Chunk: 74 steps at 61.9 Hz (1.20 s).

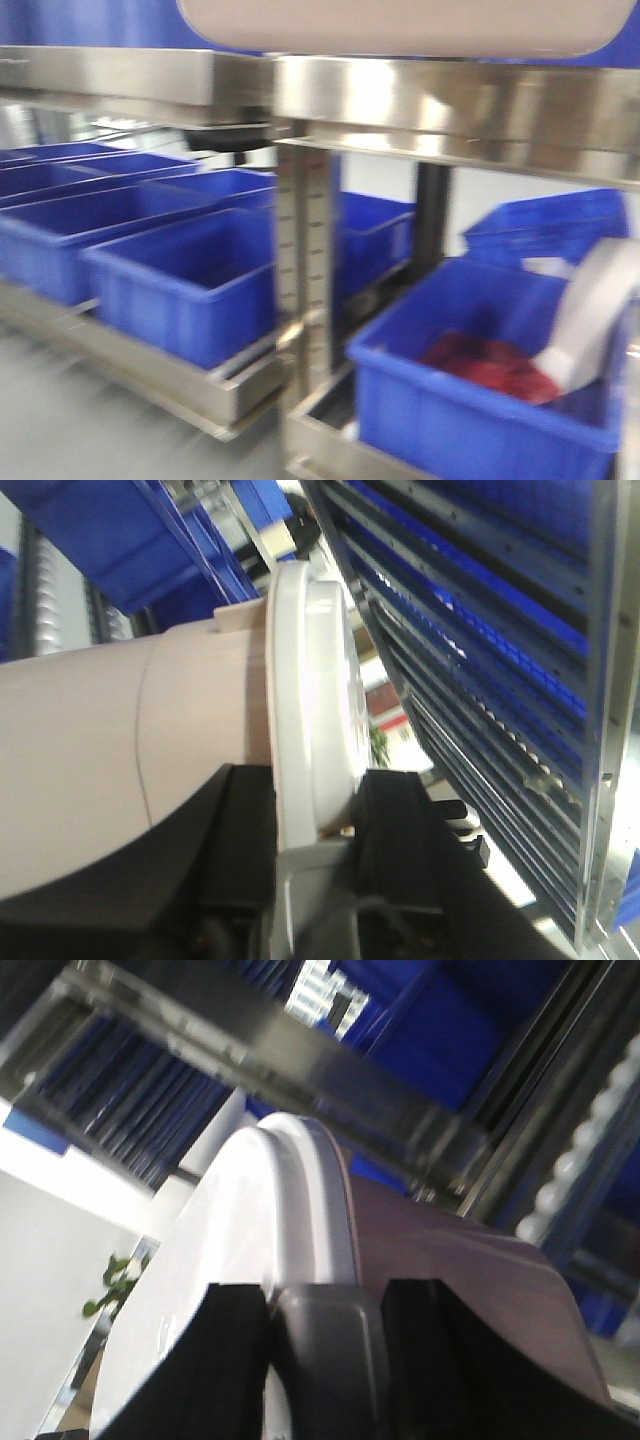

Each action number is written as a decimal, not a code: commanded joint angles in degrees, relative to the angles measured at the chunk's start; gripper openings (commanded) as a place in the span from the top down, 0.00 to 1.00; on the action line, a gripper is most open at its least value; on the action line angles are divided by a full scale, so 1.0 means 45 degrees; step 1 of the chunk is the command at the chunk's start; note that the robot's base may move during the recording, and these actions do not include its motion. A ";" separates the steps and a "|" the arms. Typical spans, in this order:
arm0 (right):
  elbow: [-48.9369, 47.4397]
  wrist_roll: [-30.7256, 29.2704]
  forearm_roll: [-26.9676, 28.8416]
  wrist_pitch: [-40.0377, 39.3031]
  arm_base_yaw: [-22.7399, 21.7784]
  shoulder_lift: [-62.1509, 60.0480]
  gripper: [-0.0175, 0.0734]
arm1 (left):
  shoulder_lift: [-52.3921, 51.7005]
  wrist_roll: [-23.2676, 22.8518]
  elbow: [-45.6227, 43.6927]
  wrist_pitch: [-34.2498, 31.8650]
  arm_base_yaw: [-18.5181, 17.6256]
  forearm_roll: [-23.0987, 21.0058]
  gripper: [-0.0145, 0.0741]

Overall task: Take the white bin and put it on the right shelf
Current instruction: 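Drive toward the shelving rack of blue crates holding the bin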

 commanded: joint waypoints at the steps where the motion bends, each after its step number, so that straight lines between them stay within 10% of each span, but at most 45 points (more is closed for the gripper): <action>1: -0.0477 -0.0030 0.1213 0.2069 0.0367 -0.0468 0.73 | -0.0617 0.0332 -0.0474 0.3511 -0.0575 -0.1374 0.98; 74: -0.0477 -0.0030 0.1213 0.2069 0.0367 -0.0468 0.73 | -0.0617 0.0332 -0.0474 0.3505 -0.0575 -0.1374 0.98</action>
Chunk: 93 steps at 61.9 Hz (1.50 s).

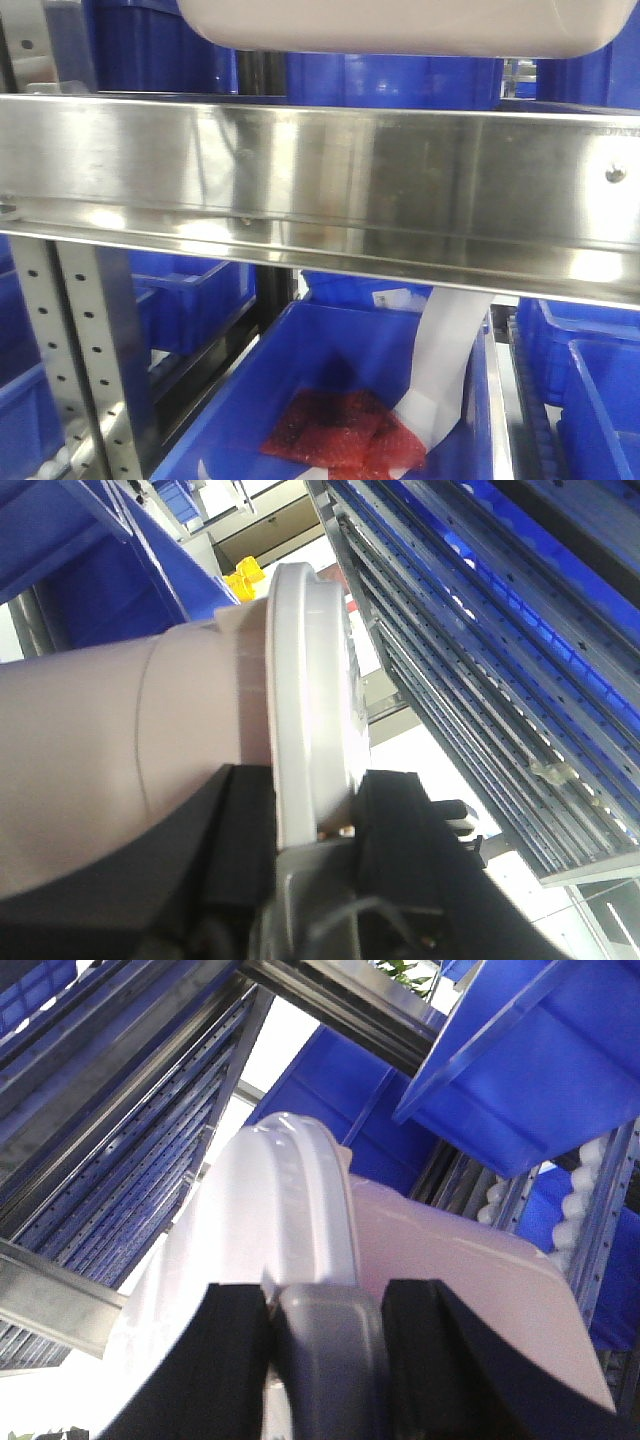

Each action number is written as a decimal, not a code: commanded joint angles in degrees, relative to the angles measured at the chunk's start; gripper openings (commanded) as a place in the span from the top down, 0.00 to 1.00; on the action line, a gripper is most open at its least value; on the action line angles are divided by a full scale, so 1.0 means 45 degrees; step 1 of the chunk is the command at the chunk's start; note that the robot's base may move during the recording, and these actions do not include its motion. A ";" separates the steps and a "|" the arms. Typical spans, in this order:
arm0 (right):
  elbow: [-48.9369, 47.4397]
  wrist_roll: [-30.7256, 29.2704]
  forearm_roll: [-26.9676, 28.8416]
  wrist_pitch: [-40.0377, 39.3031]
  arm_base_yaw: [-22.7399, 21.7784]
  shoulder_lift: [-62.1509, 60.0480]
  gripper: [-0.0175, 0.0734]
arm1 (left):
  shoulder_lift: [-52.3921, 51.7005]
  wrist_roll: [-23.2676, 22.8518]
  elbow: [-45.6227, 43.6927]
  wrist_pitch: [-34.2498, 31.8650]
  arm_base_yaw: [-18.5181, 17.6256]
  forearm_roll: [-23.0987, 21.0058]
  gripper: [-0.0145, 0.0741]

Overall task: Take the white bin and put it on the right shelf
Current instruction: 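Raise the bin above the upper shelf with both grippers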

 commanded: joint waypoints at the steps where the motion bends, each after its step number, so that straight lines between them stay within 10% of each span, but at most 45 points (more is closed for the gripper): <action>1: -0.0477 -0.0062 0.1191 0.2078 0.0367 -0.0468 0.73 | -0.0617 0.0332 -0.0474 0.3505 -0.0554 -0.1374 0.98; 93: -0.0511 -0.0062 0.1191 0.2333 0.0545 -0.0363 0.73 | -0.0595 0.0332 -0.0474 0.2379 -0.0506 -0.1048 0.98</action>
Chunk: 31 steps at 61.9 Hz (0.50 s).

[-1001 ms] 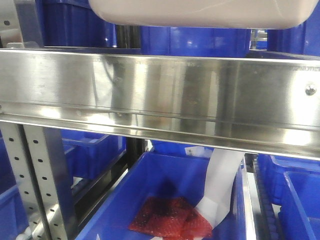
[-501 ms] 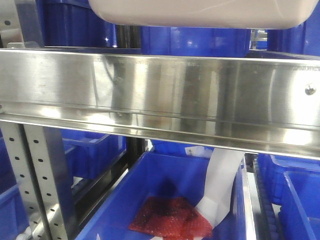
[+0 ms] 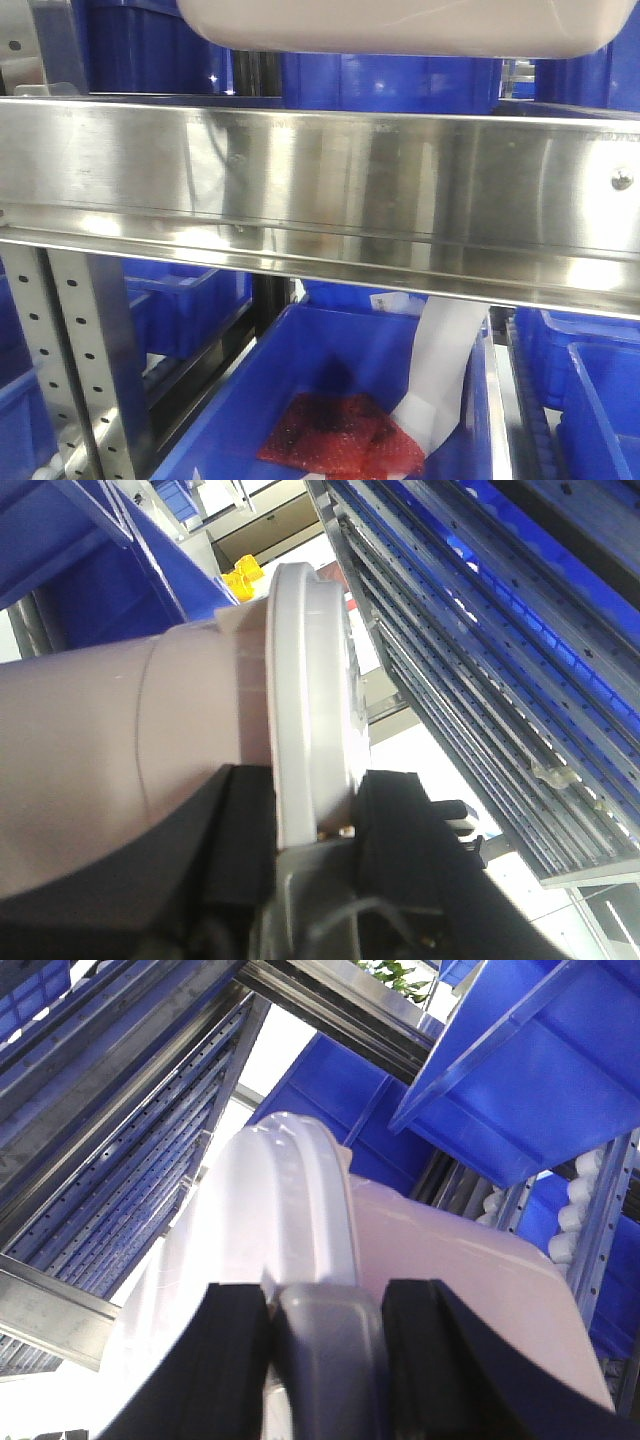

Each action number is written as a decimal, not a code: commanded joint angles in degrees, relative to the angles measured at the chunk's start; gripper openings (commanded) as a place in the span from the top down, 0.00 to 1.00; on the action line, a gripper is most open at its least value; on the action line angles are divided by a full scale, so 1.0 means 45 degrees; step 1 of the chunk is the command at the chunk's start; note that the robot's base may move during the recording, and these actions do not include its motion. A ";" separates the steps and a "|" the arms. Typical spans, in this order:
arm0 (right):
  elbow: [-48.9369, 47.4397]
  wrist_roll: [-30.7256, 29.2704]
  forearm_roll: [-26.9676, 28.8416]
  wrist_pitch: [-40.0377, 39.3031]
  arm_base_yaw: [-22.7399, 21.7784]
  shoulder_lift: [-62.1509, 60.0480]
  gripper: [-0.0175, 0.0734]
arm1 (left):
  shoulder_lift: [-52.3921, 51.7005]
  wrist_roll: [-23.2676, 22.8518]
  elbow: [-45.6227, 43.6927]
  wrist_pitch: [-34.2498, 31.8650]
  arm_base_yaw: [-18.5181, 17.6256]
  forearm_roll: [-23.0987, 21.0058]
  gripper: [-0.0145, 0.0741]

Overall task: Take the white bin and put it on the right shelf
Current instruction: 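Raise the bin above the upper shelf with both grippers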

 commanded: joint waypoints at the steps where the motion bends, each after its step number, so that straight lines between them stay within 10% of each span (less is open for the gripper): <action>1: -0.0511 -0.0035 0.1191 0.2333 0.0557 -0.0335 0.73 | -0.0595 0.0332 -0.0474 0.2244 -0.0506 -0.0958 0.98; 31: -0.0534 -0.0628 0.1191 0.2698 0.1469 0.1620 0.67 | 0.1294 0.0436 -0.0523 0.0856 -0.0267 0.0139 0.94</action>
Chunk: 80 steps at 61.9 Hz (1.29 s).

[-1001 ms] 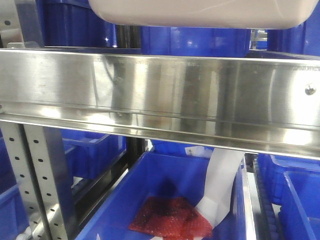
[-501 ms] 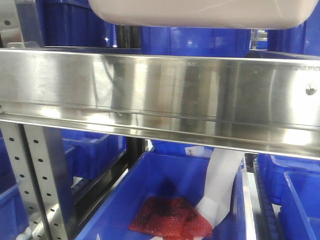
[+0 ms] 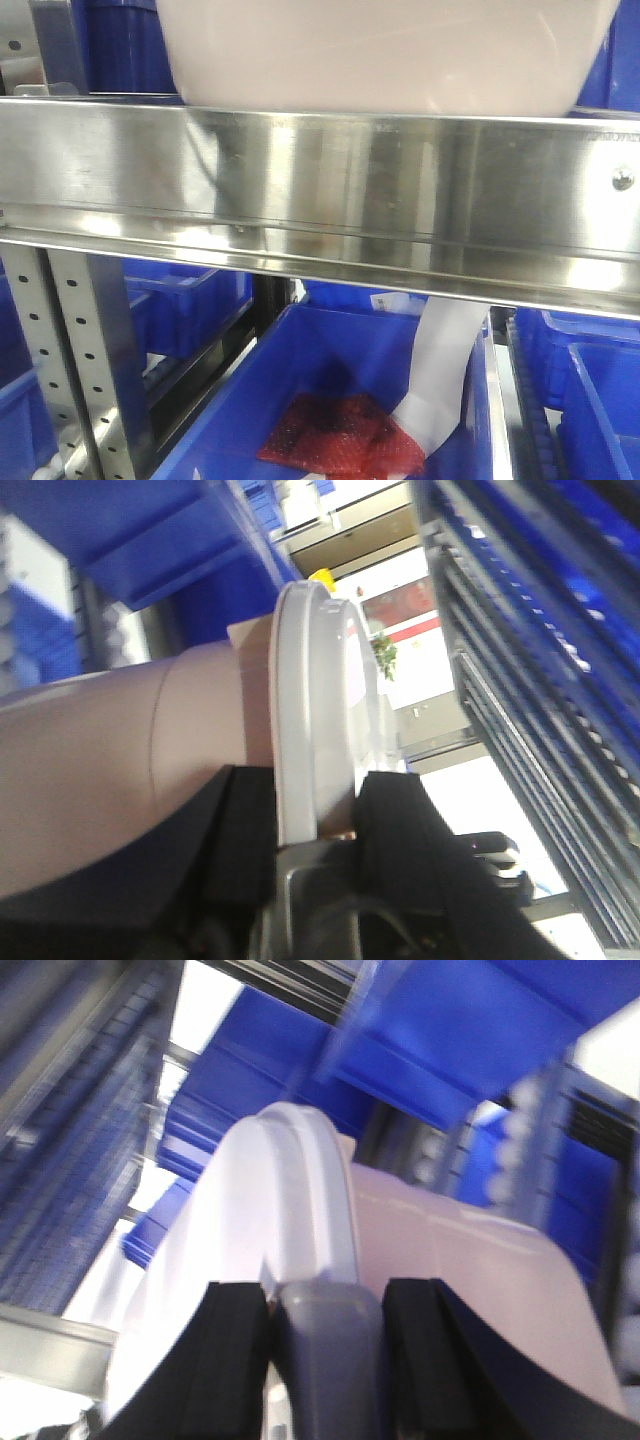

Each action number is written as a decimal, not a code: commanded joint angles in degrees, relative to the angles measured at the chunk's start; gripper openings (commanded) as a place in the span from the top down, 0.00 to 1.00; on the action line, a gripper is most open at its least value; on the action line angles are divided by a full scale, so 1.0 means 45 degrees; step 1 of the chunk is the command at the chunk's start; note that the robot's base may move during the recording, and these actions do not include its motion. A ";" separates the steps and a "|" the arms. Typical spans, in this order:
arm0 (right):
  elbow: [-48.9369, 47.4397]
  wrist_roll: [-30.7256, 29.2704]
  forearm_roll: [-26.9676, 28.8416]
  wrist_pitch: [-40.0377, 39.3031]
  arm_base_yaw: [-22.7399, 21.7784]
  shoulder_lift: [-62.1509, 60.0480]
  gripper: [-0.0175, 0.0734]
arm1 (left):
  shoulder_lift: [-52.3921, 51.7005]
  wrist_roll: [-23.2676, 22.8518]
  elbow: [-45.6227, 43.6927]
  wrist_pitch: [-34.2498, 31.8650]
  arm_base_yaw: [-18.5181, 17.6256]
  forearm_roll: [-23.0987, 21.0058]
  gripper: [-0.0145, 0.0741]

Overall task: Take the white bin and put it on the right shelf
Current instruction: 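Lower the bin onto the upper roller shelf with both grippers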

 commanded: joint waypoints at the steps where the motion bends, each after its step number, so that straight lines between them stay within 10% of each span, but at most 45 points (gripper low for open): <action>1: -0.0535 -0.0453 0.1064 0.3393 0.0508 -0.0334 0.65 | -0.0329 0.0477 -0.0523 0.1951 -0.0391 -0.0320 0.93; 15: -0.0535 -0.1050 0.0862 0.3422 0.0492 -0.0304 0.13 | -0.0213 0.0540 -0.0986 0.1931 -0.0391 0.0074 0.45; 24: -0.0535 -0.1781 0.0460 0.3305 0.0491 -0.0304 0.11 | -0.0213 0.0806 -0.1293 0.1845 -0.0391 0.0452 0.21; 34: -0.0996 -0.2051 -0.1174 0.2391 0.0491 -0.0304 0.11 | -0.0213 0.0836 -0.2031 0.1568 -0.0391 0.2037 0.22; 61: -0.3505 -0.1989 -0.8661 -0.1288 0.0491 -0.0368 0.11 | -0.0213 -0.0956 -0.5358 0.0964 -0.0391 1.0894 0.22; 80: -0.3610 -0.1571 -0.9847 -0.0975 0.0467 -0.1707 0.11 | -0.1090 -0.1328 -0.6789 0.2213 -0.0391 1.1895 0.26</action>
